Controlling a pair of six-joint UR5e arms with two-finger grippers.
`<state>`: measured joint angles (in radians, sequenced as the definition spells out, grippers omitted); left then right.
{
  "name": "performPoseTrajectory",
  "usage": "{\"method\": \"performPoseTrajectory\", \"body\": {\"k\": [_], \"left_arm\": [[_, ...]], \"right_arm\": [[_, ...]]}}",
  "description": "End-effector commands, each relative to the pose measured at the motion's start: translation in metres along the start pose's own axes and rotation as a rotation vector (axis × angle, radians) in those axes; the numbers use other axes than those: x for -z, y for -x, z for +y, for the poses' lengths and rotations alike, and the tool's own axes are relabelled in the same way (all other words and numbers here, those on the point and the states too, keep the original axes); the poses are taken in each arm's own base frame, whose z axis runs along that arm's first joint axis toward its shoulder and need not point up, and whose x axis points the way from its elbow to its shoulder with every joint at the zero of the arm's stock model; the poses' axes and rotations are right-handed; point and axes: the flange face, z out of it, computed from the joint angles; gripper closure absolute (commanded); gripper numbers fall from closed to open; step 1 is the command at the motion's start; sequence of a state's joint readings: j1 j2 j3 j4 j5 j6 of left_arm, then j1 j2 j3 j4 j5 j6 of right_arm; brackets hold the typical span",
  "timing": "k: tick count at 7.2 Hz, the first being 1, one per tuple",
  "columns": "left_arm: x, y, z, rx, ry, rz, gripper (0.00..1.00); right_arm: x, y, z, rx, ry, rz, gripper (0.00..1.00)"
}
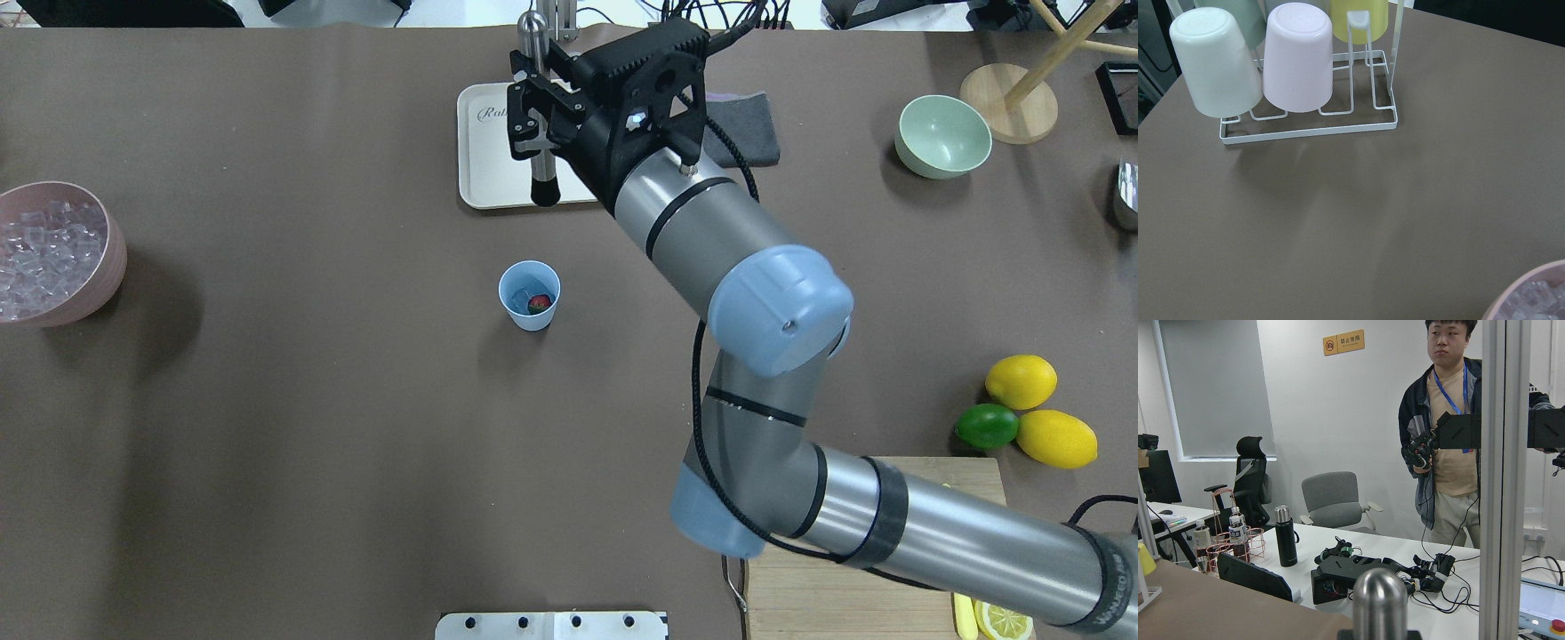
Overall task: Mash ice and strawberries in cup
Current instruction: 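Lift the pestle out of the cup with the right gripper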
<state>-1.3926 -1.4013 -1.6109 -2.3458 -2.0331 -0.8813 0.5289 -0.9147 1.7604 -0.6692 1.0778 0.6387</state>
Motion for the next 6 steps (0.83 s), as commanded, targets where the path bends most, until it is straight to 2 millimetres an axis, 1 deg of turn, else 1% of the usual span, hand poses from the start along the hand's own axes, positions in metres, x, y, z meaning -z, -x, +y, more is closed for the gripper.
{"method": "performPoseTrajectory", "body": {"k": [1, 2, 3, 4, 5, 6], "left_arm": [[0.017, -0.027, -0.003, -0.03, 0.02, 0.08, 0.02], [0.021, -0.045, -0.014, -0.052, 0.007, 0.107, 0.02], [0.025, -0.059, -0.023, -0.068, -0.009, 0.125, 0.02], [0.034, -0.073, -0.027, -0.088, -0.025, 0.149, 0.02], [0.042, -0.09, -0.035, -0.107, -0.044, 0.175, 0.02], [0.047, -0.098, -0.034, -0.126, -0.055, 0.195, 0.02]], "right_arm": [[-0.021, -0.108, -0.027, -0.033, 0.193, 0.057, 1.0], [-0.024, -0.157, -0.031, -0.023, 0.278, 0.108, 1.0], [-0.024, -0.202, -0.039, -0.026, 0.367, 0.176, 1.0], [-0.021, -0.257, -0.052, -0.062, 0.504, 0.257, 1.0], [-0.018, -0.305, -0.041, -0.101, 0.624, 0.313, 1.0], [-0.017, -0.341, -0.013, -0.155, 0.727, 0.325, 1.0]]}}
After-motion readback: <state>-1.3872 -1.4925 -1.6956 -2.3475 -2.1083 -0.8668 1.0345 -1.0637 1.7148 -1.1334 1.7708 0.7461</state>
